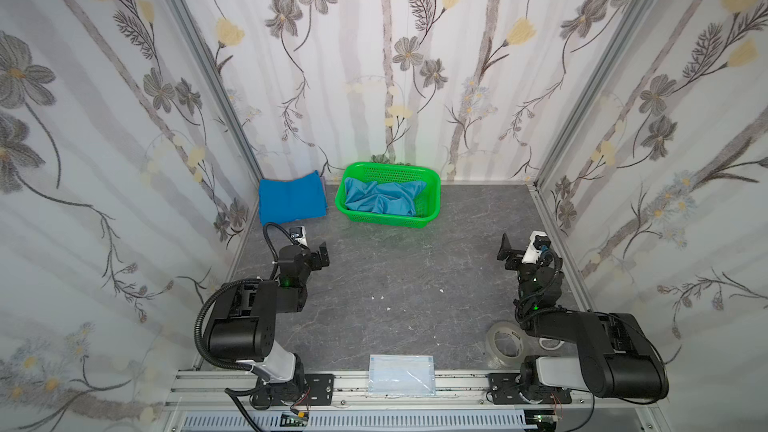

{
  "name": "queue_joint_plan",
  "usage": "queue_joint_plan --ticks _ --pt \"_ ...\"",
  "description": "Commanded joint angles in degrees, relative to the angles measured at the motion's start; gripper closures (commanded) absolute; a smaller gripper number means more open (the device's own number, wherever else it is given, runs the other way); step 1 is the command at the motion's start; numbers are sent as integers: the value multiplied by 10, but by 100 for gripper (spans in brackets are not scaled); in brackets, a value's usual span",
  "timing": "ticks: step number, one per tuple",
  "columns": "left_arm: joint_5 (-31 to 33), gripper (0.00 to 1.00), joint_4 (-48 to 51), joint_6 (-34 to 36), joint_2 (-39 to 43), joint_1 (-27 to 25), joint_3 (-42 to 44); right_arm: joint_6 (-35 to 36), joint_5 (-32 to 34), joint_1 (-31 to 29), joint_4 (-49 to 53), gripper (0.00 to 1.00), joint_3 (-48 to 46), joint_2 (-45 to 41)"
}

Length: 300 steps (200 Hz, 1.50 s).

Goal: Fold and stack the t-shirts

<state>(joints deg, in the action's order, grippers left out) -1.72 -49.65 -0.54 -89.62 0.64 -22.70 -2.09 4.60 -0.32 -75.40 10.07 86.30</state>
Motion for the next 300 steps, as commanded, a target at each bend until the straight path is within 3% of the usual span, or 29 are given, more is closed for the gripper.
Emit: queue_joint_plan --ticks 1,125,154,188,211,243,270,283,300 --pt "0 0 -10 1 -1 1 -3 5 2 -1 -7 0 3 1" --pt "-7 0 -10 -3 0 6 -4 4 1 -1 -3 0 5 1" --pt "110 0 114 -8 53 -23 -50 5 1 -1 -3 0 5 2" --pt "365 0 315 -41 91 -107 -151 4 0 -1 -4 0 4 1" --pt "423 0 471 -111 105 -139 -227 4 0 0 -4 0 4 1" --pt "355 0 603 -170 112 -190 -313 -7 -7 8 16 0 18 3" --pt "153 0 650 -179 77 -197 -398 13 -14 -4 41 0 15 -36" --pt "67 0 687 -167 35 -199 -467 -8 15 -14 225 0 78 -91" --pt "-9 0 732 -156 -34 -199 -558 -66 -11 -15 417 0 173 -112"
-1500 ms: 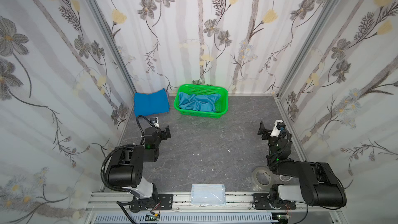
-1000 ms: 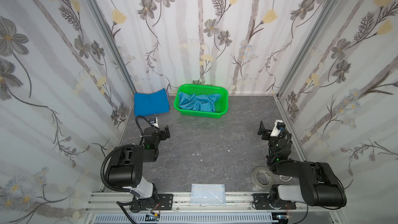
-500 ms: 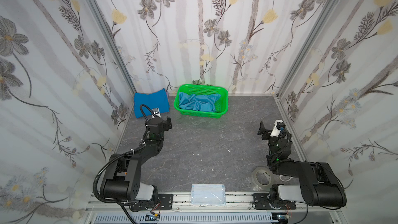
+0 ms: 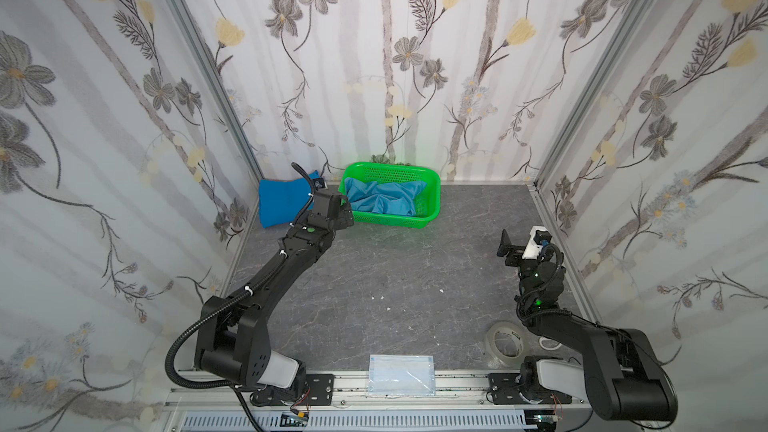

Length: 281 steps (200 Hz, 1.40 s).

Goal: Fold and stack the t-shirts
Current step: 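Reach the left gripper toward the blue shirt in the green basket, then lift the blue shirt with the left gripper while the right gripper reaches out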

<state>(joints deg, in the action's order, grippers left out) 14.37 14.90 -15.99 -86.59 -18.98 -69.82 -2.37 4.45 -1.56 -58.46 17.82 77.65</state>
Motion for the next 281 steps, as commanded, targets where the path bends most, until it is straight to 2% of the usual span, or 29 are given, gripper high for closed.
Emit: queue_joint_plan --ticks 1,19,42,59,72,85,108,128,138,143,178,187,223,241,255,281 --pt "-174 0 88 -1 -68 -2 -91 -65 -13 -3 255 0 100 -26" --pt "-237 0 123 0 -152 -2 -180 -112 -66 -12 355 0 159 -16" --pt "-278 0 180 -7 -266 -2 -288 -147 -131 -36 437 0 215 19" --pt "-286 0 205 -13 -330 -4 -348 -147 -140 -58 465 0 235 49" --pt "-305 6 184 -18 -354 -4 -360 -154 -145 -69 469 0 237 63" --pt "-319 19 173 -19 -370 -5 -370 -162 -159 -75 461 0 237 73" --pt "-306 44 175 -15 -393 -6 -392 -179 -171 -82 442 0 237 82" --pt "-308 76 176 -8 -409 -6 -412 -189 -186 -88 432 0 245 95" --pt "-313 98 187 -3 -414 -6 -434 -191 -188 -93 432 0 264 103" --pt "-313 100 192 -1 -411 -5 -442 -192 -189 -96 435 0 271 109" --pt "-347 100 171 29 -312 -11 -455 -207 -215 -124 432 0 323 162" --pt "-359 100 181 43 -279 -15 -466 -211 -224 -131 436 0 353 183" --pt "-329 100 194 68 -103 -17 -458 -233 -283 -166 474 0 519 299" --pt "-314 100 178 73 -8 -17 -424 -243 -302 -186 532 0 652 392" --pt "-293 100 170 75 64 -17 -398 -259 -304 -200 622 0 788 485" --pt "-264 100 188 84 168 -13 -377 -295 -277 -222 742 0 1013 643"
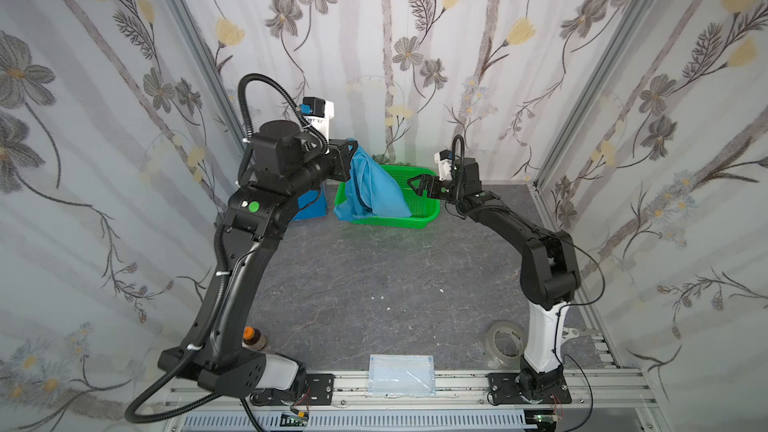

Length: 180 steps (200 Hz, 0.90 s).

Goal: Fold and stack the t-shirts
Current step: 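Lift the blue shirt with the left gripper while the right gripper reaches out, then hold the shirt up with left gripper while right gripper pushes basket away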

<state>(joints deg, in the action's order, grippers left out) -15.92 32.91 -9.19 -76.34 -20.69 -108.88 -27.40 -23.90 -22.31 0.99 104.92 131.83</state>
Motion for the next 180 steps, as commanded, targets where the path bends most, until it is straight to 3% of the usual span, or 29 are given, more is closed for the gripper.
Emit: queue_joint_plan --ticks 1,26,63,89,142,180 --pt "39 100 10 16 69 4 13 -47 8 -15 153 0 154 106" --pt "38 100 37 15 133 6 -6 -104 63 -19 219 0 298 204" --pt "0 100 143 27 140 4 -85 -126 164 -7 254 0 303 214" --pt "-12 100 154 22 158 5 -42 -126 201 23 300 0 282 206" --pt "-34 100 132 6 187 5 67 -90 281 97 300 0 108 96" --pt "-40 100 107 -2 195 5 118 -77 331 162 226 0 -139 -52"
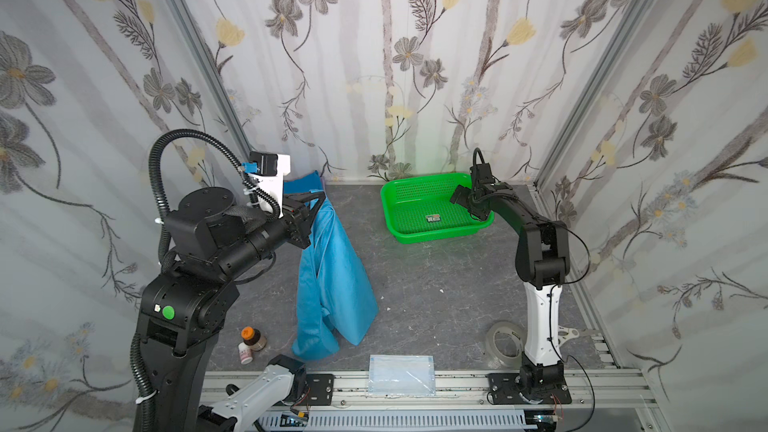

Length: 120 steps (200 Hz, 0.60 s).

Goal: Fold and stack the t-shirts
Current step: 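Hold the shirt up with left gripper while right gripper pushes basket away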

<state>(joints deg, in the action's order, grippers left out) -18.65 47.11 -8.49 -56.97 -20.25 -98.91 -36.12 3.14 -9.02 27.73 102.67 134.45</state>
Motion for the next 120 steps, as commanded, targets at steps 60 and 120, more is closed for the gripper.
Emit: queue_joint_plan --ticks 60,120 --pt "-41 100 -80 -26 -9 0 66 64 67 13 -95 0 -390 -311" --pt "-49 100 -93 -35 -4 1 90 92 -68 -178 -91 0 -251 -185"
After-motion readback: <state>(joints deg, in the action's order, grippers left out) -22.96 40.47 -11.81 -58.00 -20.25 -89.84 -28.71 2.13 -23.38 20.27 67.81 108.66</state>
